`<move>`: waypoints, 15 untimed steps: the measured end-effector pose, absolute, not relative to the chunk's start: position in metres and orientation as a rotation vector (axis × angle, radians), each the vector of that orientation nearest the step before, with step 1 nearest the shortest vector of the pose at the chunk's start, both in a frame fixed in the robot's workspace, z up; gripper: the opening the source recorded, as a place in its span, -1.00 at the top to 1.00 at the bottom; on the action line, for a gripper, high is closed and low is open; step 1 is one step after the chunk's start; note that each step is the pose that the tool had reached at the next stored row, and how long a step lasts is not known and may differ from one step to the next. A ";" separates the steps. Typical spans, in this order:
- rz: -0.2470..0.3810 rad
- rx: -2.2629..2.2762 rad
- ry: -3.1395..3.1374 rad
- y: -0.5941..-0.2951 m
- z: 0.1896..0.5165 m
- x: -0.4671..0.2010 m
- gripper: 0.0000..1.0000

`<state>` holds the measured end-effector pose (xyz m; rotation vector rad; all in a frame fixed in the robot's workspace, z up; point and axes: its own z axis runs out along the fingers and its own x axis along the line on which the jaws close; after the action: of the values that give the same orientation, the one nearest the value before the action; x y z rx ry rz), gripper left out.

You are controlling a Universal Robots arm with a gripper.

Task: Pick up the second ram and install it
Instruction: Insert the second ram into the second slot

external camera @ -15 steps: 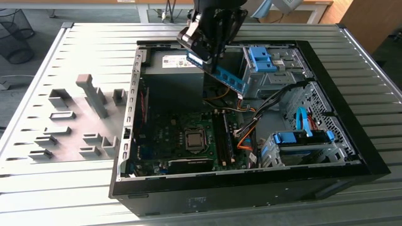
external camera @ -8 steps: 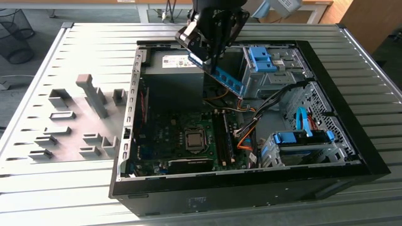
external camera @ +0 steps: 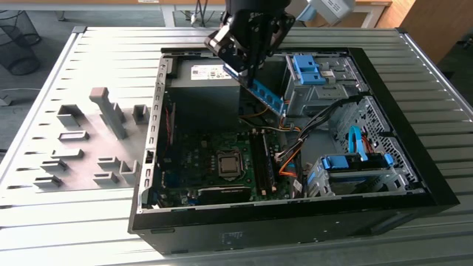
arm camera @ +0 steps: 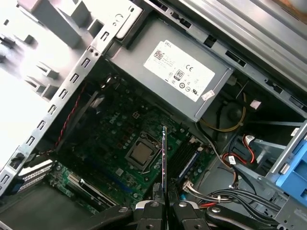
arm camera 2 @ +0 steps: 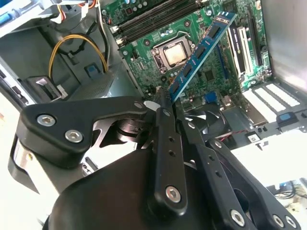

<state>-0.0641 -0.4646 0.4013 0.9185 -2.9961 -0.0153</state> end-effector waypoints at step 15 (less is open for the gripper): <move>-0.016 0.856 -3.015 -0.465 0.401 -0.064 0.73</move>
<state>-0.0641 -0.4646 0.4007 0.8559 -3.0148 -0.0156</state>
